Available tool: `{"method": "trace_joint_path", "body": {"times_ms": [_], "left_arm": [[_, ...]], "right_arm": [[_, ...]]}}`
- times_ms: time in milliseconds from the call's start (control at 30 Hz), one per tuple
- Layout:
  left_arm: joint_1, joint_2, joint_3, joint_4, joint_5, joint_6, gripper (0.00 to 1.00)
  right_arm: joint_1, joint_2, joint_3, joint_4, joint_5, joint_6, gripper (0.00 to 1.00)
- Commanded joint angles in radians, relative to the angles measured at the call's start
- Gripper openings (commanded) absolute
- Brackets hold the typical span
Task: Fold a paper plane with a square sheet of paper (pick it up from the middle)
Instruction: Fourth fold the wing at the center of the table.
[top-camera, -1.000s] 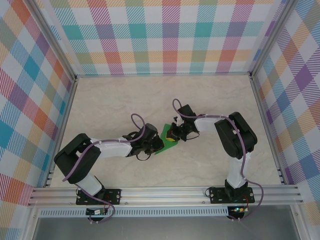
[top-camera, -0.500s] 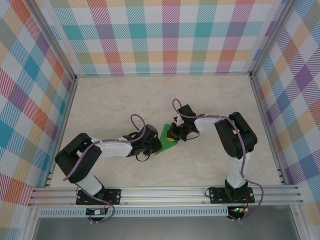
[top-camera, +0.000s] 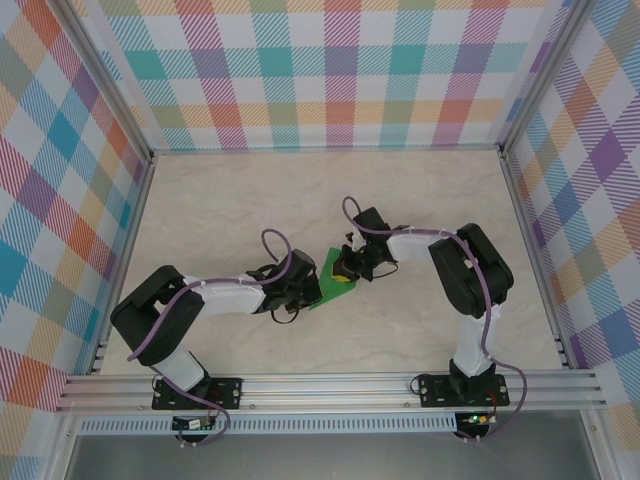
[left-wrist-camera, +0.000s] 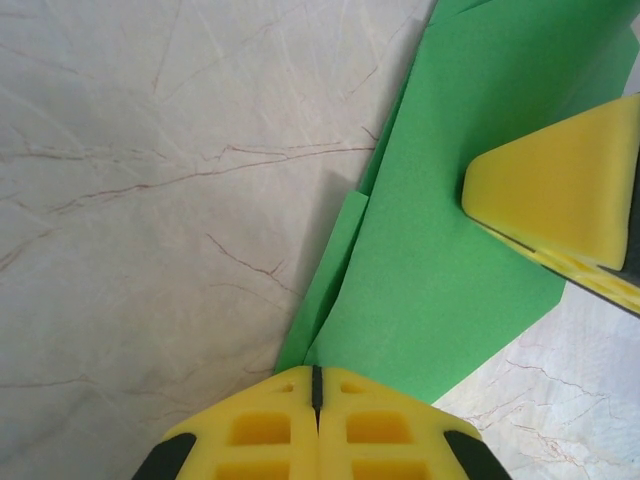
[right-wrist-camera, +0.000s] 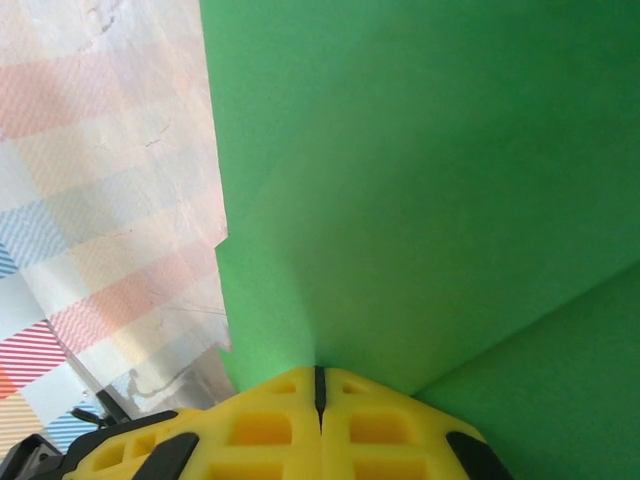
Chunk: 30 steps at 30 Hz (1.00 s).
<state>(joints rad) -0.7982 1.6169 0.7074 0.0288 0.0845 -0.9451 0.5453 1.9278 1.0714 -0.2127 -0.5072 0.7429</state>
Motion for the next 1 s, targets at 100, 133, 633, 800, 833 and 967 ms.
{"method": "trace_joint_path", "body": {"times_ms": [100, 133, 633, 800, 833, 967], "left_arm": [[-0.012, 0.049, -0.026, -0.118, -0.014, 0.018, 0.00], [-0.011, 0.051, -0.027, -0.118, -0.016, 0.015, 0.00], [-0.014, 0.059, -0.013, -0.145, -0.029, 0.009, 0.00], [-0.015, 0.063, -0.010, -0.162, -0.033, 0.005, 0.00], [-0.016, 0.063, -0.010, -0.168, -0.035, 0.005, 0.00], [-0.017, 0.068, -0.009, -0.202, -0.040, 0.003, 0.00]], "right_arm": [[0.001, -0.080, 0.025, -0.001, -0.049, -0.097, 0.04], [0.005, -0.085, 0.018, 0.004, -0.060, -0.100, 0.04], [0.094, -0.016, -0.039, 0.035, -0.078, -0.113, 0.04], [0.093, 0.014, -0.060, 0.026, -0.043, -0.134, 0.03], [0.093, 0.018, -0.063, 0.025, -0.029, -0.140, 0.03], [0.067, 0.027, -0.067, 0.037, 0.013, -0.166, 0.02]]}}
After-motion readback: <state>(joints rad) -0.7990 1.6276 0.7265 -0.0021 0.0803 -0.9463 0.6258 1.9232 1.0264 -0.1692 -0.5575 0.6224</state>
